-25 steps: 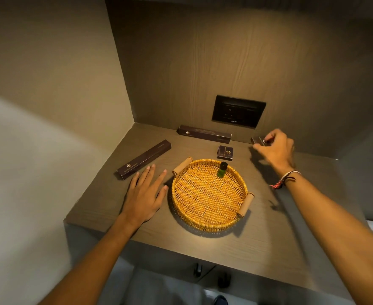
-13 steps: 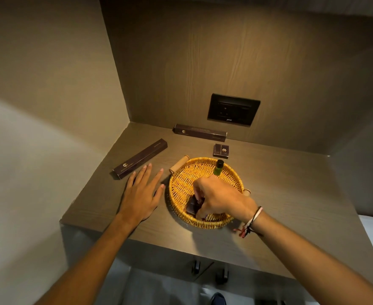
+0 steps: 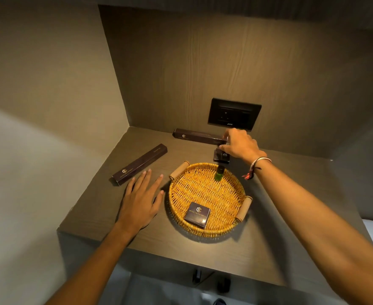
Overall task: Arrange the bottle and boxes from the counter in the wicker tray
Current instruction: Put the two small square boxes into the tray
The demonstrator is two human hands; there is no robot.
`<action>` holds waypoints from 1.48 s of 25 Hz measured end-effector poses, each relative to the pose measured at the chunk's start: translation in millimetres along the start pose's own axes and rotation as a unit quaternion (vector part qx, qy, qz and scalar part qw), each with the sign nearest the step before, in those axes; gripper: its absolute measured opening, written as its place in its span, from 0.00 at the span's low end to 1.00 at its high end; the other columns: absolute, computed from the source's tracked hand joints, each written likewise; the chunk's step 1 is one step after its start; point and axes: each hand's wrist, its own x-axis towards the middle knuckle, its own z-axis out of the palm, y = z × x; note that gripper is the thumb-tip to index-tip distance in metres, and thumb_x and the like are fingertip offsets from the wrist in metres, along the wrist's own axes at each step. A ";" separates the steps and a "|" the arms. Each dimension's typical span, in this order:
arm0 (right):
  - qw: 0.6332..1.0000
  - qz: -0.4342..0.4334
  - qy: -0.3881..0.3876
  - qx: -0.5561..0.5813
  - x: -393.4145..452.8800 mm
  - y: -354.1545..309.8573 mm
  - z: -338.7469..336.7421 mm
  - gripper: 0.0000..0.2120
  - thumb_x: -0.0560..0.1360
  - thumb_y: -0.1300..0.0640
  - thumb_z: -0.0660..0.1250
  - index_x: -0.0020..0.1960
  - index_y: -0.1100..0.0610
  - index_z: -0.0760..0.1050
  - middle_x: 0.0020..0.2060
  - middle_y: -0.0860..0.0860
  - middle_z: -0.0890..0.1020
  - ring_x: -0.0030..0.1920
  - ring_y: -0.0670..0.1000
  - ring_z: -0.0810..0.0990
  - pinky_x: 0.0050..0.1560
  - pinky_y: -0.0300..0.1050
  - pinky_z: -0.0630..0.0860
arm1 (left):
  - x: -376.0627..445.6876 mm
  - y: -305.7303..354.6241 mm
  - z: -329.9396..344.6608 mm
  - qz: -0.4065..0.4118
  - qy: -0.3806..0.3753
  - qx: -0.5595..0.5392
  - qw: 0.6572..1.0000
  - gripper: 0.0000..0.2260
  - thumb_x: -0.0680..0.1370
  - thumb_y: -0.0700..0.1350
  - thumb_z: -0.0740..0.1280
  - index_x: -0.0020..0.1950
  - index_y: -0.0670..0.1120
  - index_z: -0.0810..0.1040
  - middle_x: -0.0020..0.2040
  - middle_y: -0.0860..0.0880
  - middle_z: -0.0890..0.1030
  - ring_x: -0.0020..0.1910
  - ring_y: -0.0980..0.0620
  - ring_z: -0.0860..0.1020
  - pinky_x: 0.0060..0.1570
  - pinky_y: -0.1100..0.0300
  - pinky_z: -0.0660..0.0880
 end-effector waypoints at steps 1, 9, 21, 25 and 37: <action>0.999 0.018 -0.031 -0.016 8.3 1.8 5.0 0.20 0.74 0.48 0.73 0.62 0.55 0.75 0.59 0.57 0.80 0.59 0.60 0.79 0.60 0.61 0.77 | 0.3 0.5 -0.6 0.000 0.001 -0.003 1.000 0.26 0.80 0.60 0.48 0.78 0.54 0.60 0.79 0.43 0.62 0.79 0.46 0.58 0.75 0.45 0.55; 0.994 0.069 -0.085 0.019 22.9 -4.3 21.8 0.23 0.73 0.50 0.75 0.62 0.60 0.74 0.58 0.60 0.80 0.57 0.61 0.81 0.58 0.58 0.81 | 2.8 -0.6 -1.1 -0.003 -0.006 -0.008 1.000 0.27 0.80 0.60 0.48 0.78 0.54 0.61 0.79 0.44 0.61 0.79 0.47 0.57 0.76 0.46 0.54; 0.998 -0.013 -0.049 0.042 12.9 -27.2 0.3 0.22 0.69 0.54 0.79 0.59 0.58 0.76 0.55 0.56 0.80 0.57 0.59 0.80 0.50 0.50 0.80 | 2.2 -0.2 -1.8 -0.002 0.001 -0.013 1.000 0.27 0.80 0.60 0.47 0.77 0.54 0.62 0.78 0.43 0.63 0.78 0.46 0.59 0.75 0.44 0.56; 0.975 -0.161 -0.151 -0.019 -20.0 -60.1 -28.8 0.18 0.64 0.57 0.82 0.51 0.50 0.81 0.48 0.48 0.80 0.52 0.53 0.81 0.44 0.43 0.80 | 2.3 0.2 -1.5 0.002 0.002 -0.008 1.000 0.27 0.80 0.60 0.48 0.77 0.54 0.62 0.78 0.43 0.63 0.78 0.46 0.59 0.75 0.44 0.56; 0.922 -0.194 -0.290 -0.169 -75.9 -75.5 22.2 0.20 0.70 0.65 0.76 0.61 0.57 0.81 0.62 0.55 0.81 0.61 0.57 0.80 0.55 0.48 0.81 | 1.7 -0.7 -1.1 -0.001 -0.004 -0.008 1.000 0.26 0.80 0.60 0.47 0.78 0.55 0.60 0.79 0.44 0.61 0.79 0.47 0.57 0.76 0.46 0.55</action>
